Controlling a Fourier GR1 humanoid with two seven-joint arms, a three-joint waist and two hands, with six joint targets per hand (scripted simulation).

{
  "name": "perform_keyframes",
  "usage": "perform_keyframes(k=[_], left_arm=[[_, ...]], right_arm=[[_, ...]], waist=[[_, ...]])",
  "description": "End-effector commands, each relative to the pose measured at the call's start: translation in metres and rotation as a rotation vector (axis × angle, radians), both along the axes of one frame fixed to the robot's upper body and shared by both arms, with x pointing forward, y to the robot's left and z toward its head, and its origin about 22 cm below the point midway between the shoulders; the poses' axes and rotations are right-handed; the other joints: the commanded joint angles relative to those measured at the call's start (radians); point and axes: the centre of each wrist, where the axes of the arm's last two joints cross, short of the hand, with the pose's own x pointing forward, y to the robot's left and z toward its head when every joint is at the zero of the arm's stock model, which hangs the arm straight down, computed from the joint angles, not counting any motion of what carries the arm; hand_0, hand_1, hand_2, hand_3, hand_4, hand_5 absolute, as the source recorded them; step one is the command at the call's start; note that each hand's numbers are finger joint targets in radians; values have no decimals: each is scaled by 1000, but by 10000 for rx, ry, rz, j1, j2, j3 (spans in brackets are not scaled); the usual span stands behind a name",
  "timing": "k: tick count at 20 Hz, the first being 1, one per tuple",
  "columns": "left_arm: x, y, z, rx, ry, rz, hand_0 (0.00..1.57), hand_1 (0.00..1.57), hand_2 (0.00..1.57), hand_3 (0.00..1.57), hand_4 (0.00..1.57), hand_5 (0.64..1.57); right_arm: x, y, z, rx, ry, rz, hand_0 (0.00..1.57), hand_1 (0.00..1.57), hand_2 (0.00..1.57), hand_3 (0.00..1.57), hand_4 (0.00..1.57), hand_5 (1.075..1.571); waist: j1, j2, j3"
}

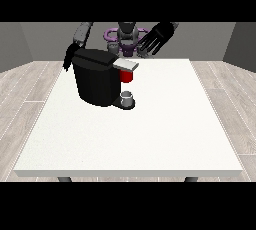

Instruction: Insert the coffee pod into the coffee machine and close the lid

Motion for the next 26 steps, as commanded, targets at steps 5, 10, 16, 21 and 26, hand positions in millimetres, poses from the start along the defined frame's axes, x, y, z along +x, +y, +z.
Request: perform_keyframes(k=[5, 10, 16, 21, 26], left_arm=[[-45, 0, -149, -7209, 2622, 686, 0, 0, 0, 0, 0, 1571], [-84, 17, -207, -7615, 4159, 991, 0, 0, 0, 0, 421, 1571], [-110, 17, -236, -7467, 4831, 1702, 0, 0, 0, 0, 386, 1571], [-115, 2, -236, -8266, 5265, 1824, 0, 0, 0, 0, 353, 1571], [-129, 7, -233, -8196, 5067, 1327, 0, 0, 0, 0, 385, 1571]], right_arm=[[-49, -38, -40, -76, 1214, -956, 0, 0, 0, 0, 0, 1571], [-44, -15, -31, 565, 824, -362, 0, 0, 0, 0, 0, 1571], [-12, -3, 20, 939, -168, 1469, 0, 0, 0, 0, 0, 1571], [-15, -18, 22, 153, -464, 1791, 0, 0, 0, 0, 107, 1571], [7, -28, 52, 226, -644, 1498, 0, 0, 0, 0, 0, 1571]], waist=[[1288, -2096, -30], [1966, -3328, 0], [2148, -3770, 4], [2549, -3924, 10], [2934, -3362, 10]])
